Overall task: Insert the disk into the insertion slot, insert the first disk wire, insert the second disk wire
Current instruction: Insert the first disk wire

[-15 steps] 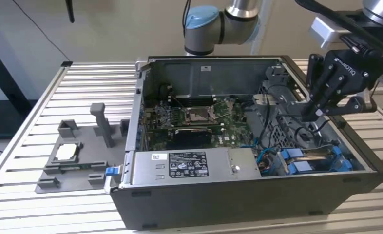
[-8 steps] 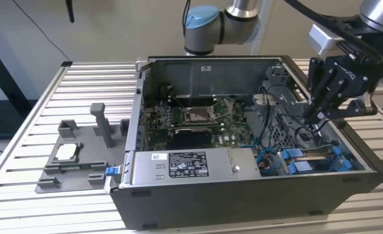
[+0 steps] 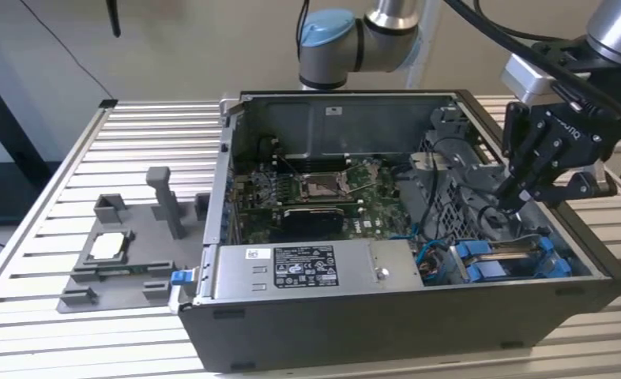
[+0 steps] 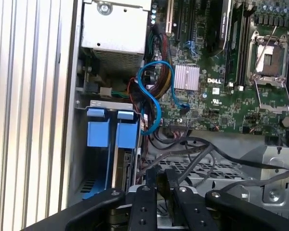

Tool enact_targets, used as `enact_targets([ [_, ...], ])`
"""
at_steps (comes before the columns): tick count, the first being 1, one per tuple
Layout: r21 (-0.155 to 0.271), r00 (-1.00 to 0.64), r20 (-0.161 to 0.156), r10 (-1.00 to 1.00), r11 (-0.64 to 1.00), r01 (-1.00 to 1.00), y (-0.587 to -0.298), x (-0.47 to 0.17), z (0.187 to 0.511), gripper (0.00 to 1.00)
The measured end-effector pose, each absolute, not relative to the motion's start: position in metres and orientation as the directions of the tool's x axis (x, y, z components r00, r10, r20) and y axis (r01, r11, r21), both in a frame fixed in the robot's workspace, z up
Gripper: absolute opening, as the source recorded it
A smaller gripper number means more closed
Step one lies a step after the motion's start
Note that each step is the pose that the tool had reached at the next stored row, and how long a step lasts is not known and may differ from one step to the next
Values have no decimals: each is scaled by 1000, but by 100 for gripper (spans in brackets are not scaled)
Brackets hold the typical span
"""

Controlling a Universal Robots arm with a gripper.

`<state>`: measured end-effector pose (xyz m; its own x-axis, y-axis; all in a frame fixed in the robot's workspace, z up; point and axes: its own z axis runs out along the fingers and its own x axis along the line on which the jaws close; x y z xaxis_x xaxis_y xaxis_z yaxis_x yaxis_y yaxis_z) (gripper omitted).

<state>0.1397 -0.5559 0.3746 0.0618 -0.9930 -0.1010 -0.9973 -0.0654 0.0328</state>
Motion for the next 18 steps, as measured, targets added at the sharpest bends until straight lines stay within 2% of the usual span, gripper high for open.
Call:
enact_targets([
  [18, 46, 55, -81, -995, -59, -997, -563, 161, 366, 20],
])
